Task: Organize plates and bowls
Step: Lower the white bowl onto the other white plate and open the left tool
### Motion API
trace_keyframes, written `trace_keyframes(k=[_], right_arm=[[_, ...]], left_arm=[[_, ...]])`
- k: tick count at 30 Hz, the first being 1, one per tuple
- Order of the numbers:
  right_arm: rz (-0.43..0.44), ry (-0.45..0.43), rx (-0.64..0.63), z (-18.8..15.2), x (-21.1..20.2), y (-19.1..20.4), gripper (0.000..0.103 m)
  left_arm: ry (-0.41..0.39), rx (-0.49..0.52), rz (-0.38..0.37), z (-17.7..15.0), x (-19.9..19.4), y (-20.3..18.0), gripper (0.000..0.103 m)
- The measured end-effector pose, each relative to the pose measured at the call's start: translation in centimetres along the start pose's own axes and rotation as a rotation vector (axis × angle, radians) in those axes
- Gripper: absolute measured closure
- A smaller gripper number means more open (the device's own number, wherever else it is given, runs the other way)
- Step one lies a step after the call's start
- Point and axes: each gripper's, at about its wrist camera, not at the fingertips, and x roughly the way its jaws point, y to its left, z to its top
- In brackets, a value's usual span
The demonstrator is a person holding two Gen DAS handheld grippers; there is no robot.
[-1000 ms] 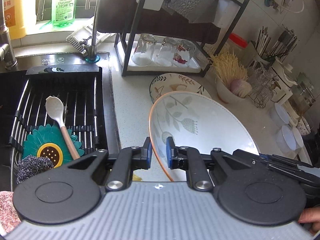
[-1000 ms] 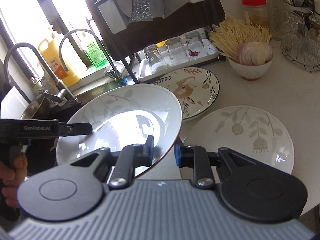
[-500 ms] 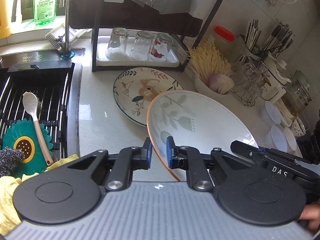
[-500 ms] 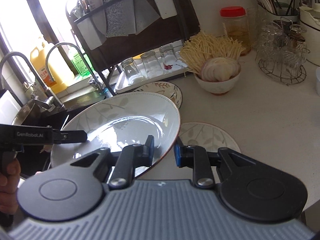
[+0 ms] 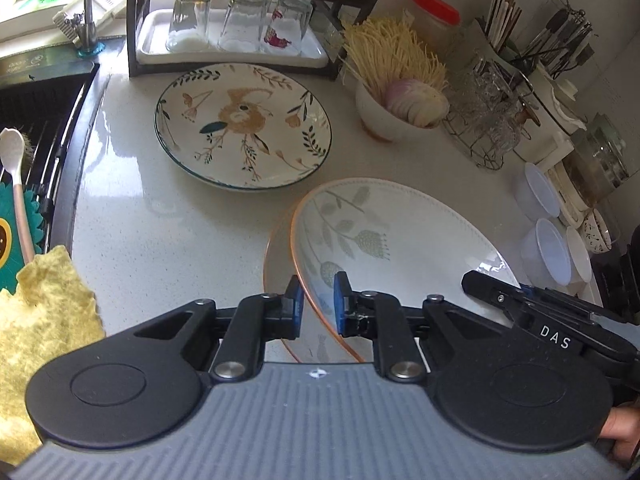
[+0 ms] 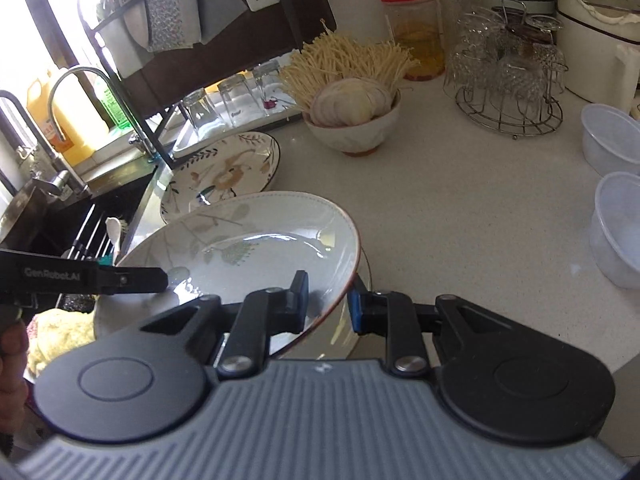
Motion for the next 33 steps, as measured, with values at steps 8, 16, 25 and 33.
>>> trace_keyframes(k=[8, 16, 25, 33], right_arm=[[-0.048, 0.033, -0.036, -0.9, 0.6, -0.2, 0.079], [-0.064, 0.05, -0.03, -1.0, 2.0, -0.8, 0.079], [-0.077, 0.025, -0.069, -0.4, 3.0, -0.5, 0.079], [-0.068, 0.024, -0.107, 0.4, 4.4, -0.1, 0.079]], left_arm=[[0.074, -0.02, 0.01, -0.9, 1.5, -0.4, 0.082], [0.14, -0.03, 0.045, -0.9, 2.8, -0.9, 0.081], [0.159, -0.186, 0.049, 0.1, 2.8, 0.5, 0.071], [0.147, -0.198, 0.083, 1.0, 2.7, 0.4, 0.069]])
